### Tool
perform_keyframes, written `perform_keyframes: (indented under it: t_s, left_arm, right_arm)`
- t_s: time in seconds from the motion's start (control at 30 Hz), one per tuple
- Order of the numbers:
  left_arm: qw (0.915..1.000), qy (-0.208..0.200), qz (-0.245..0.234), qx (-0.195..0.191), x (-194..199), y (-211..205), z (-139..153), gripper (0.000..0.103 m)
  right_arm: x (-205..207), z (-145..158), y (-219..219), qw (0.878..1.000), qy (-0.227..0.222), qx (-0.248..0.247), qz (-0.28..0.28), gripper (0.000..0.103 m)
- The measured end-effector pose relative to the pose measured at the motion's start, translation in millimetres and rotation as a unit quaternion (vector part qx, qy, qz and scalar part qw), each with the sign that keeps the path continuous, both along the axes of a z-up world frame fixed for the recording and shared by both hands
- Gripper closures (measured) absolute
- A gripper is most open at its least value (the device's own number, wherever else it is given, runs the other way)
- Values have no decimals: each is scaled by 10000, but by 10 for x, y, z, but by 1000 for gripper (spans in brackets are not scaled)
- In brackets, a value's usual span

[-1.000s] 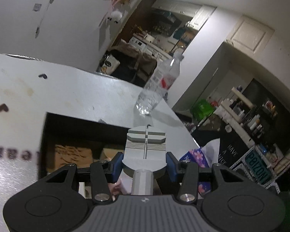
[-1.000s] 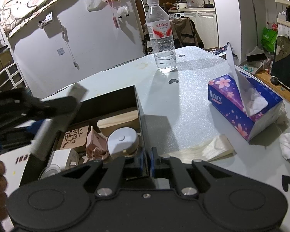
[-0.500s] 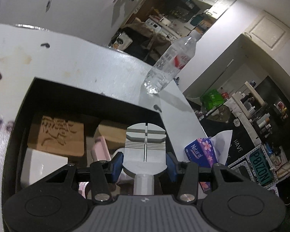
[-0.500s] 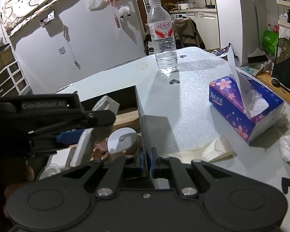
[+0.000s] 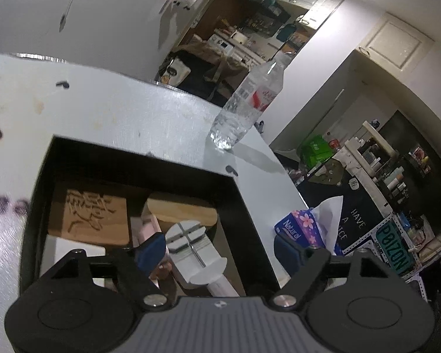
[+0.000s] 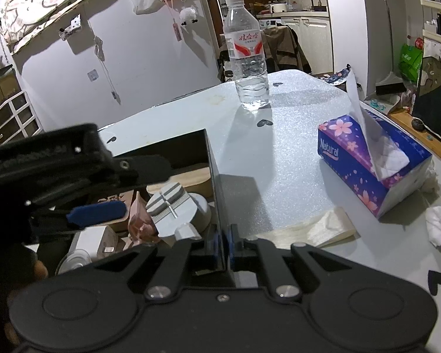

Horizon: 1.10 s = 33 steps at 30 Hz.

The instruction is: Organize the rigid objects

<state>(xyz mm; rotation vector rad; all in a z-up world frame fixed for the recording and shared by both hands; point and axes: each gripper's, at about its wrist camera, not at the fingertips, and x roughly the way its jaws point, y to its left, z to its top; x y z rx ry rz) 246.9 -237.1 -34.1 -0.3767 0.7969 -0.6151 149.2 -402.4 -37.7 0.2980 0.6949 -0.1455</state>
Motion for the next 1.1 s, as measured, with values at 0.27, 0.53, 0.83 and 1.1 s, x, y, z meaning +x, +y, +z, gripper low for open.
perform_keyframes:
  t_s: [0.27, 0.53, 0.83, 1.1]
  left_arm:
    - [9980, -588, 132, 187, -53, 169, 217, 14]
    - [9955, -778, 163, 519, -82, 351, 311, 6]
    - [9943, -751, 347, 676, -138, 580, 326, 2]
    - [9916, -794, 614, 820, -193, 766, 371, 0]
  right_arm:
    - [14, 3, 19, 10000, 37, -49, -21, 97]
    - [28, 7, 39, 9999, 71, -109, -44, 97]
    - [30, 28, 74, 9997, 99, -240, -52, 97]
    - [-61, 270, 117, 9987, -261, -427, -2, 96]
